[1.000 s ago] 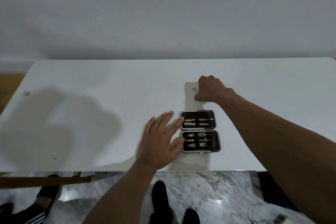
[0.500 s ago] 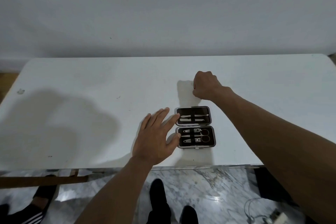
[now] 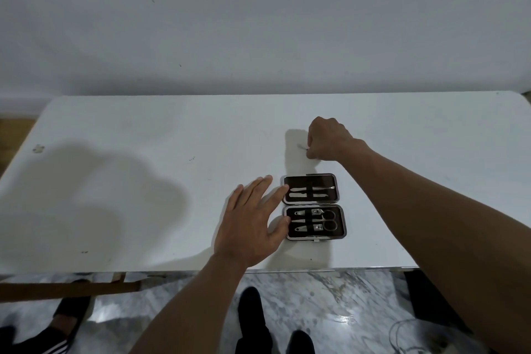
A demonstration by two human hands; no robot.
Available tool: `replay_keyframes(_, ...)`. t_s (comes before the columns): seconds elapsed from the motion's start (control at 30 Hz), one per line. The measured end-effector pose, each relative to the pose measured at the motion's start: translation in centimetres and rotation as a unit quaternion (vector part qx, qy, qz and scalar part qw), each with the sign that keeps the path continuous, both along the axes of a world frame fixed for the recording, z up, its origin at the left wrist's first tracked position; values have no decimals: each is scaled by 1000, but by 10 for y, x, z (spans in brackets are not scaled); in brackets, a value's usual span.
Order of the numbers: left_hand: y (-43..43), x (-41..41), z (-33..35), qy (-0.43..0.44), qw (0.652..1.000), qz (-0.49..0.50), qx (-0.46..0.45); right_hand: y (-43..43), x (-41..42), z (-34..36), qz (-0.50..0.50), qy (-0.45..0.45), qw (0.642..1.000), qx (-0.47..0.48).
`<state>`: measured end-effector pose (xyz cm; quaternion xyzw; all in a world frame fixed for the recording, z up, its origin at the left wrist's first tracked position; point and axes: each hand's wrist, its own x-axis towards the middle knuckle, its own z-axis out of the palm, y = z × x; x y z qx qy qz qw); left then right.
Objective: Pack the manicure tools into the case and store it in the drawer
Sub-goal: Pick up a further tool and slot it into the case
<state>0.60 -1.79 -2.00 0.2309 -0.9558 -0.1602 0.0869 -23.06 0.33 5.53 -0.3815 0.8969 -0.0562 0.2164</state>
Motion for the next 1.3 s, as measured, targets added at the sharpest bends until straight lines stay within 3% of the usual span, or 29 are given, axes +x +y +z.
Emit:
replay_keyframes(0.27,-1,1,0,-1,1000,1,-2,2,3,-2,-23,-8,1000,2)
replay_keyframes(0.73,1,1,-2,-7,1000,4,-14,50,-2,2,-88,-185,975,-89)
replay_keyframes(0.9,0,0,-6,-2,1000,7,-13,85,4,9,5,-32,989,-141)
replay_keyframes(1.07,1,1,-6,2,1000,7,-12,109,23,3,35,-8,982,-185)
replay_keyframes(1.3,1,0,-8,11,1000,10,-13,123,23,-20,123,42,981,-144)
